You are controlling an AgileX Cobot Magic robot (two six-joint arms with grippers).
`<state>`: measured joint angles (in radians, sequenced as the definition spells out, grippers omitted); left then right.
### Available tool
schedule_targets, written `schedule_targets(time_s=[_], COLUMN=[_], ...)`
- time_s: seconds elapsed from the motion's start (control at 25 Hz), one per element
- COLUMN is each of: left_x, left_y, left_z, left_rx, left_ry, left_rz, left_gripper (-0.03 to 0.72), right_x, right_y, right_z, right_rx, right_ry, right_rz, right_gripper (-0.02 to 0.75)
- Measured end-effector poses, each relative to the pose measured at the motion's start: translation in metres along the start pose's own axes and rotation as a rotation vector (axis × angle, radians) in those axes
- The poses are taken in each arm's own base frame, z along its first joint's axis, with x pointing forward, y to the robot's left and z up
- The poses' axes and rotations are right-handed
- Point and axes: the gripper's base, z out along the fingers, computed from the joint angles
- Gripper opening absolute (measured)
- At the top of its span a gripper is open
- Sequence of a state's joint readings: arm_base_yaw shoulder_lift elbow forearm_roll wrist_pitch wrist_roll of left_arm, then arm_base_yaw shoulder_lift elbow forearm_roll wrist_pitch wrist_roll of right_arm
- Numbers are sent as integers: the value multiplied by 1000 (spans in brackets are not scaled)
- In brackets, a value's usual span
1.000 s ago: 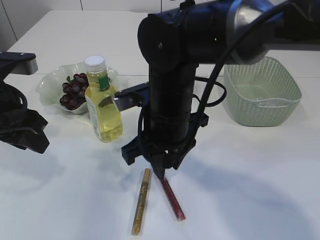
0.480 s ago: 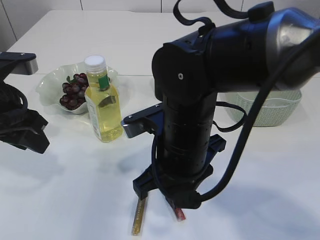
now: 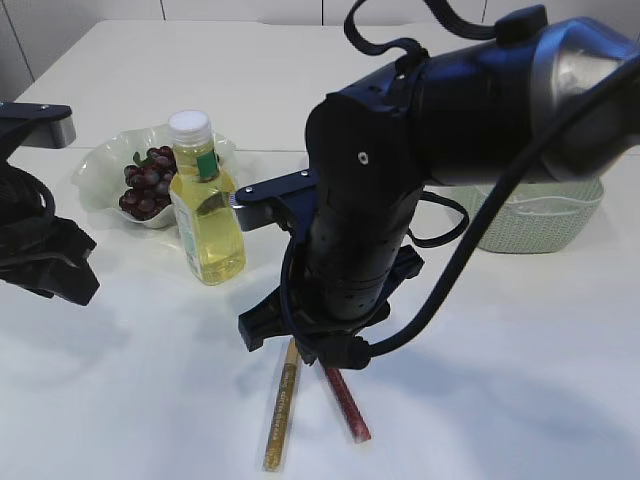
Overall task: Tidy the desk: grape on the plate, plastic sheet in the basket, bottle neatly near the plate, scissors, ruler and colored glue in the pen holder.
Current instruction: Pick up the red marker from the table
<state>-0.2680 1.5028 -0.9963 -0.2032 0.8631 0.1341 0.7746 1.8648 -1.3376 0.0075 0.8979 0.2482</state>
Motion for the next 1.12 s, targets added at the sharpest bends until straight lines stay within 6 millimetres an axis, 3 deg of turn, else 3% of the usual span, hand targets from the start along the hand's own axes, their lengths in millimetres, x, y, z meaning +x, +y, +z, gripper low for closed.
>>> schedule_targets(time_s=[0.36,0.6,0.92,1.12], left_x=[-1,-1,-1,-1], left_y=[0,0,0,0], left_z=[0,0,0,0], left_rx=[-2,-2,-3,-3], left_ry=[-6,-6,-11,-13], left_rz=[1,1,1,1], left_gripper=[290,289,289,289], right_x=[-6,-11,-27,-27], right_y=[-37,-37,-35,-34], right_z=[31,37,52,67], right_rx=[23,21,32,34], right_ry=[76,92,178,215], right_rz=[129,121,114,113], right_gripper=[332,418,424,424])
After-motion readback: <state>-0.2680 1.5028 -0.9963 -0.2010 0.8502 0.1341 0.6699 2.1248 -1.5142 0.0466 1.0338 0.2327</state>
